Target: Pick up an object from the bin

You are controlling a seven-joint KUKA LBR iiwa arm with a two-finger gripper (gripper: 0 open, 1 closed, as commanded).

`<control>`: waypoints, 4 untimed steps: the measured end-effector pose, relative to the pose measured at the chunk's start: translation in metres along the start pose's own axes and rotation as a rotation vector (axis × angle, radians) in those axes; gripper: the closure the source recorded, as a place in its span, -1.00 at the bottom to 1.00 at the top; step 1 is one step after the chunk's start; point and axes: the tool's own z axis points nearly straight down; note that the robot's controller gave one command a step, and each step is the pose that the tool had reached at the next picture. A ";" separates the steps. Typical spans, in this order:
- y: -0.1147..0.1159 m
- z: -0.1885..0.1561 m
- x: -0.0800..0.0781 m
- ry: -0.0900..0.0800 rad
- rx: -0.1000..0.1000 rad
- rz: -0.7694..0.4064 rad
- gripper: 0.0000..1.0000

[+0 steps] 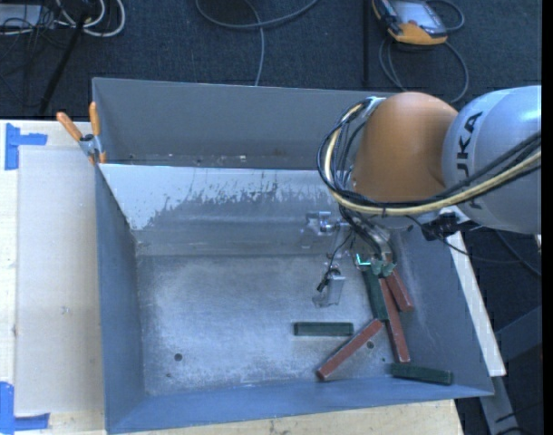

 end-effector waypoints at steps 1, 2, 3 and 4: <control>-0.079 0.112 0.062 0.000 0.000 -0.187 -1.00; -0.062 0.077 0.071 -0.010 0.000 -0.223 -1.00; -0.070 0.068 0.091 -0.005 -0.001 -0.017 -1.00; -0.076 0.109 0.087 -0.010 0.000 -0.149 -1.00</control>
Offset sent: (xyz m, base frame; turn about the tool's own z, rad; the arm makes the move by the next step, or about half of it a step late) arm -0.0604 -0.0773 -0.1076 -0.1901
